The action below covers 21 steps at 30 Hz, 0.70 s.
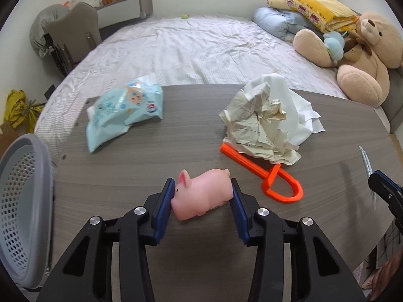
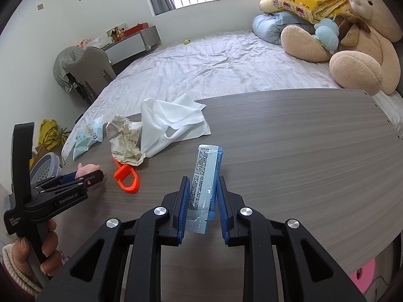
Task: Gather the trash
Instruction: 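Grasp the blue-white tube with the right gripper while the left gripper grasps the pink pig, then carry the tube and pink pig over the grey basket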
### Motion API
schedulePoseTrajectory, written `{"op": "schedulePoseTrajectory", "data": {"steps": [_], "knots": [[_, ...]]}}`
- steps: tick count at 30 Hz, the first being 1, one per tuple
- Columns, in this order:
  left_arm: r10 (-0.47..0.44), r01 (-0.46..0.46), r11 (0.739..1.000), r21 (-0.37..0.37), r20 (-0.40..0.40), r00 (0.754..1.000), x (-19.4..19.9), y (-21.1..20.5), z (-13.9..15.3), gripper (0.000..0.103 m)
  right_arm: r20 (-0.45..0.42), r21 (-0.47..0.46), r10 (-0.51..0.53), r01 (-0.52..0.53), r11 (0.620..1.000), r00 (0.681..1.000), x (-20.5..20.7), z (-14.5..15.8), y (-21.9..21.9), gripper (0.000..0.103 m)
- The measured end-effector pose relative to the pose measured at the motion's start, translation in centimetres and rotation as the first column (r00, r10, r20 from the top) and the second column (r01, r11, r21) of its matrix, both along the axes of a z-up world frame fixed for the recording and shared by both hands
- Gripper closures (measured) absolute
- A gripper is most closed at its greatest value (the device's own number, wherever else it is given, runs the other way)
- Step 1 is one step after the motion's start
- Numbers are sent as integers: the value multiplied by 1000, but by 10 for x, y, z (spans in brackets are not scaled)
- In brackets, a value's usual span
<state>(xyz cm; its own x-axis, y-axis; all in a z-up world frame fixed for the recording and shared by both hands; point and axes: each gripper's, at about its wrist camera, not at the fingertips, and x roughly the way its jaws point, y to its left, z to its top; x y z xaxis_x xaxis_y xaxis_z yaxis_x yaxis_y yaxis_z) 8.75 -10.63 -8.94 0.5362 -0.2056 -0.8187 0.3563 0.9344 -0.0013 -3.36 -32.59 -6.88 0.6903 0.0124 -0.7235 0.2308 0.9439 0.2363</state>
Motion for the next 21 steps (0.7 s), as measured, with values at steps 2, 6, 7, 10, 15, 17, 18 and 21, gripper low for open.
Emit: {"op": "schedulePoseTrajectory", "data": {"steps": [2, 6, 7, 10, 15, 17, 18, 21], "knots": [[24, -25, 1000, 15, 31, 999, -7, 8, 7, 60, 2, -4, 9, -9, 1000, 1000, 0, 2, 5, 82], [51, -52, 998, 17, 66, 997, -18, 24, 22, 60, 3, -9, 32, -32, 999, 999, 3, 5, 17, 82], [55, -56, 998, 14, 75, 996, -20, 28, 26, 60, 4, -12, 39, -39, 999, 999, 3, 6, 21, 82], [67, -69, 998, 11, 100, 993, -26, 39, 36, 60, 5, -19, 66, -66, 998, 998, 6, 11, 35, 82], [93, -93, 996, -2, 114, 989, -34, 61, 47, 60, 25, -20, 123, -122, 992, 992, 11, 23, 60, 82], [104, -105, 994, 0, 117, 988, -37, 71, 49, 60, 32, -8, 148, -148, 989, 988, 16, 27, 70, 82], [108, -109, 994, 1, 116, 987, -38, 74, 50, 60, 35, 2, 162, -162, 987, 986, 19, 28, 75, 82], [124, -126, 992, 6, 110, 986, -39, 89, 50, 60, 42, 16, 196, -197, 980, 980, 28, 33, 89, 82]]}}
